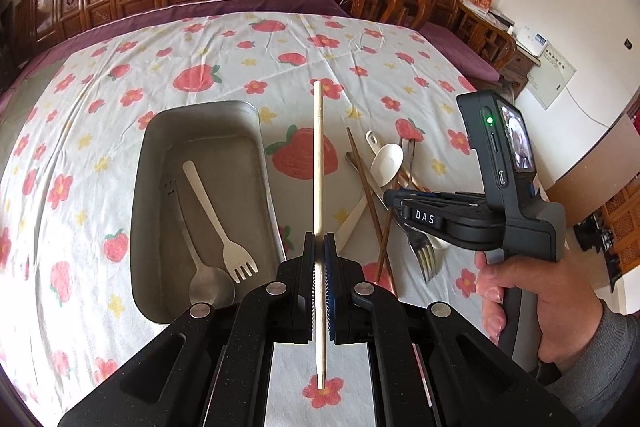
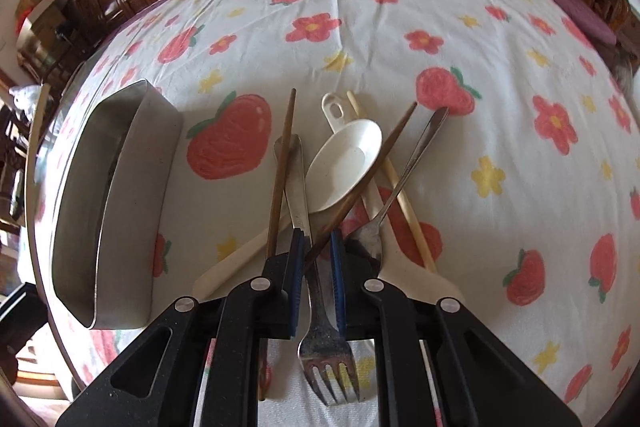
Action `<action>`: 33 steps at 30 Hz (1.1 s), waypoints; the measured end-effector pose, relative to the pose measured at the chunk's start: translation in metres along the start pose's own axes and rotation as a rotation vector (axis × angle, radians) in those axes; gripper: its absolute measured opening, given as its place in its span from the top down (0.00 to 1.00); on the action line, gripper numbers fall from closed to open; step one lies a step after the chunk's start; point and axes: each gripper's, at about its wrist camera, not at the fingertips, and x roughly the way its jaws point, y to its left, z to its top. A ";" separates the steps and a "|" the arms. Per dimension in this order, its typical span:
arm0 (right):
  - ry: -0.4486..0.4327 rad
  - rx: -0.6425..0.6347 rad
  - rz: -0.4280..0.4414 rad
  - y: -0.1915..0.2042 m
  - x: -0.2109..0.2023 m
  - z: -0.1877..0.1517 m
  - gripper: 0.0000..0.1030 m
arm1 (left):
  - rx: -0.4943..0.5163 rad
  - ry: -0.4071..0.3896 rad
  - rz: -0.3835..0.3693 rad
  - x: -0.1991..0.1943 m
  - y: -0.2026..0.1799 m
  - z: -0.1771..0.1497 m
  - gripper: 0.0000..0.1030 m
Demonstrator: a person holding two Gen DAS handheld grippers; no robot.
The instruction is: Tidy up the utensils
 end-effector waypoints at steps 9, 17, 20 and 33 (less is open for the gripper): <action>0.022 0.031 0.028 -0.003 0.002 -0.001 0.86 | -0.005 -0.016 -0.010 -0.008 0.006 -0.001 0.97; 0.014 0.044 0.020 -0.010 -0.010 -0.008 0.93 | -0.004 -0.032 -0.001 -0.015 0.003 -0.002 0.97; -0.001 0.045 0.020 -0.015 -0.020 -0.010 0.94 | -0.002 -0.040 0.001 -0.018 0.002 -0.001 0.97; -0.079 -0.044 0.035 -0.006 -0.067 -0.009 0.94 | -0.039 -0.065 0.043 -0.022 0.030 0.010 0.97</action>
